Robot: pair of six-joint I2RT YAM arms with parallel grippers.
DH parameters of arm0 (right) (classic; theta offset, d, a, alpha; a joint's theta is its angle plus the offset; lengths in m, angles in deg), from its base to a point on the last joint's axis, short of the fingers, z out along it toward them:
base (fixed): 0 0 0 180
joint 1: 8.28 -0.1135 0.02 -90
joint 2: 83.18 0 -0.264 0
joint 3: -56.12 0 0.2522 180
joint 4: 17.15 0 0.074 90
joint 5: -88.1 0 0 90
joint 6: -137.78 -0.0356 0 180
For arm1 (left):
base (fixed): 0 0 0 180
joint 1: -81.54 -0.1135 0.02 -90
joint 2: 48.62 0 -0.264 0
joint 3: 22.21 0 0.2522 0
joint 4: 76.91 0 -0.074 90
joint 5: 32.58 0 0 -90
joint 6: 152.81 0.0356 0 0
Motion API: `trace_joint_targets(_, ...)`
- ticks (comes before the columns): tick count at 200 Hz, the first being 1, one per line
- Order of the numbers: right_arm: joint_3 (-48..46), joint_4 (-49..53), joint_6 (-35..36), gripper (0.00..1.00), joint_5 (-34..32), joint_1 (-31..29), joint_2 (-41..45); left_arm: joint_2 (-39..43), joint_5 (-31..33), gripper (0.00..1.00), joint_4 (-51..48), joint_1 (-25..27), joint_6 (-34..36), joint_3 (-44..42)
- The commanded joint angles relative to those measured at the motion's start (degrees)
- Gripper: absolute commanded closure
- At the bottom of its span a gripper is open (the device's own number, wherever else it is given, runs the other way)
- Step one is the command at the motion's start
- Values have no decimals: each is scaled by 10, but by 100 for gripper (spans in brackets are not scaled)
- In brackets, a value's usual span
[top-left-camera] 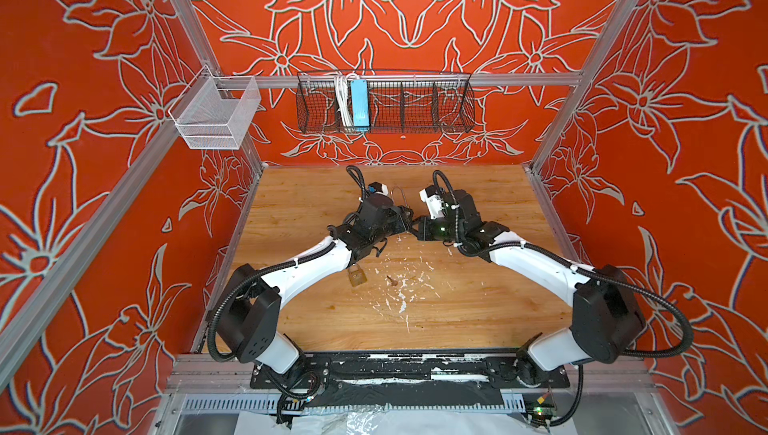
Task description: Unlock with the key
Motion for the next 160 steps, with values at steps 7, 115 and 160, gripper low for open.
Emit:
trace_joint_targets(7, 20, -107, 10, 87, -37, 15, 49, -4, -54, 100, -56, 8, 5, -10)
trace_joint_targets(115, -135, -86, 38, 63, -35, 17, 140, 16, -67, 100, -50, -32, -16, -14)
trace_joint_targets(160, -194, -186, 104, 46, 16, 17, 129, 5, -97, 100, -40, -42, -43, -13)
